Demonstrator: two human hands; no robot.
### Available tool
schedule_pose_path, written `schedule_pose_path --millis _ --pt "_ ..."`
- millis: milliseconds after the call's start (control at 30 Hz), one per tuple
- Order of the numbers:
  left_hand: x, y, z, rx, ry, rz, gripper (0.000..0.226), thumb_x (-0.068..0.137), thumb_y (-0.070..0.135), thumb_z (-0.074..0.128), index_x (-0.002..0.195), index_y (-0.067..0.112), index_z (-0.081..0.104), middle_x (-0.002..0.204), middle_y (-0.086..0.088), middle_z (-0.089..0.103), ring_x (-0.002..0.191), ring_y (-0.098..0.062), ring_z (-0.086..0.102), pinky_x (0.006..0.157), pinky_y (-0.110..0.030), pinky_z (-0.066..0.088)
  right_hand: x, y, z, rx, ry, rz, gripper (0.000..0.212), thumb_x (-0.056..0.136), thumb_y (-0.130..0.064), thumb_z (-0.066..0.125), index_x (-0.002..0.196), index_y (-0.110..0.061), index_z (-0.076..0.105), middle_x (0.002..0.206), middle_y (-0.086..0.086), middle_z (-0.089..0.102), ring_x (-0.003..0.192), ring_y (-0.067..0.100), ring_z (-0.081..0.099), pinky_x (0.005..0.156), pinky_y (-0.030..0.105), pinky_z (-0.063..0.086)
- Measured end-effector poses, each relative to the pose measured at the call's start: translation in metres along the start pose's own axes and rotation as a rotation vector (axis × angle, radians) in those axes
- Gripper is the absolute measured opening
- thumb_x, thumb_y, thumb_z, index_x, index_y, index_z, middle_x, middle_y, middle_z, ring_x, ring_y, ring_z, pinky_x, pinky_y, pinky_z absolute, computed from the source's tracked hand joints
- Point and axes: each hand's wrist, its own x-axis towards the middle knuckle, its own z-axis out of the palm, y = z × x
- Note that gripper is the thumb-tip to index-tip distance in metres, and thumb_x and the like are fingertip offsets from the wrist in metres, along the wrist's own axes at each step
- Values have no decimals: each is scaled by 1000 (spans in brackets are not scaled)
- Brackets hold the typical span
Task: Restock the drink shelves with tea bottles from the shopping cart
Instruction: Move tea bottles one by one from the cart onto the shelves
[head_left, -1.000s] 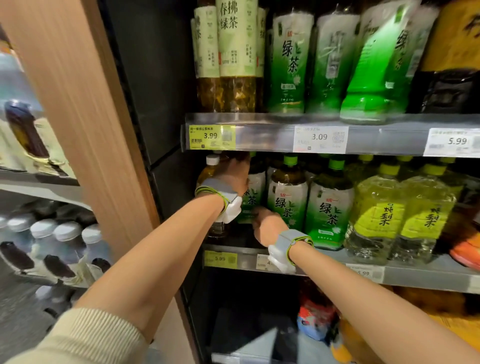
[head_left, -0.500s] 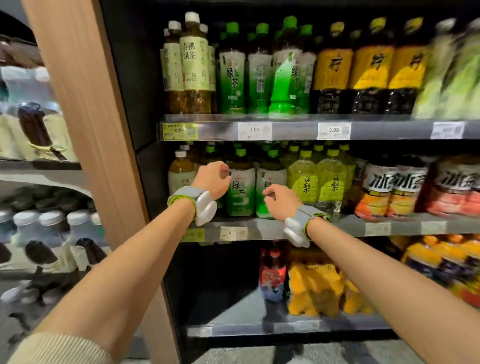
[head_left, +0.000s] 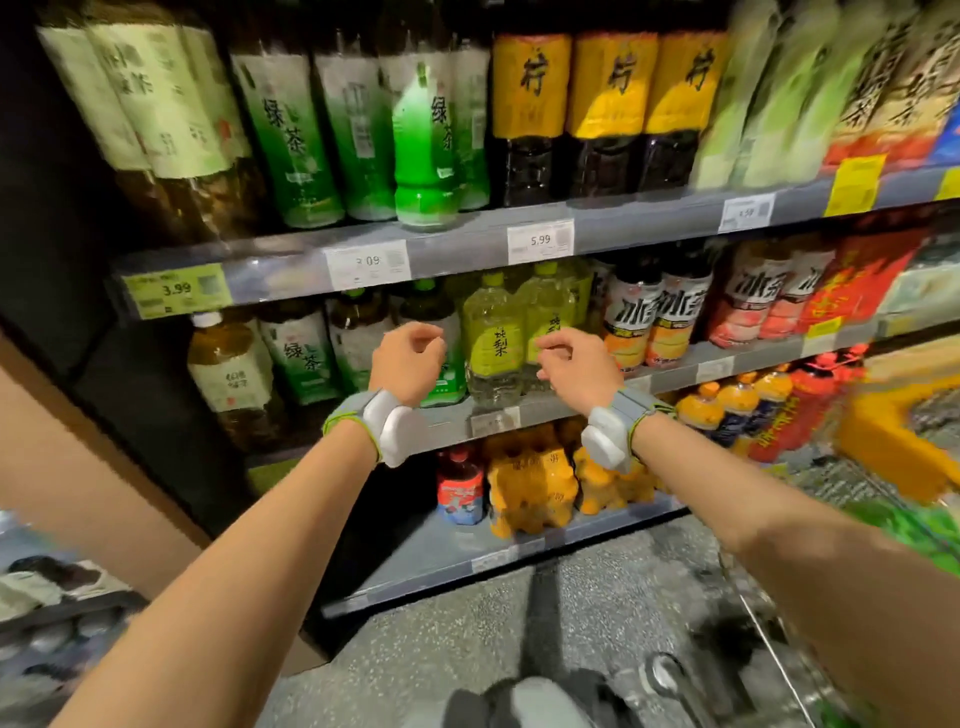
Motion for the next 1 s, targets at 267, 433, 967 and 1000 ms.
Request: schedule_pose_path --millis 267,433,967,1000 --pt "8 107 -21 -93 -194 -184 13 88 18 57 85 16 69 75 -5 69 75 -19 62 89 -41 53 -2 -67 -106 106 21 224 12 91 -17 53 96 -24 61 103 6 67 95 23 66 88 39 54" --pt "-5 200 -43 -145 -277 -248 18 93 11 52 86 7 69 75 -7 67 68 -21 61 89 -44 53 -27 -134 -197 129 -2 340 21 96 -14 50 114 -9 60 106 4 61 98 21 60 80 30 50" --pt "-112 339 7 -125 -665 -137 29 94 24 53 67 23 64 87 -16 71 88 -31 67 90 -46 54 -209 -158 -364 20 403 607 19 95 -22 51 93 -9 66 94 24 69 91 41 65 81 55 52" --pt "-123 348 16 -124 -706 -131 30 94 23 52 67 24 64 88 -17 70 85 -31 66 88 -45 55 -223 -152 -373 31 440 637 18 94 -22 52 98 -11 67 95 22 70 91 40 66 82 54 53"
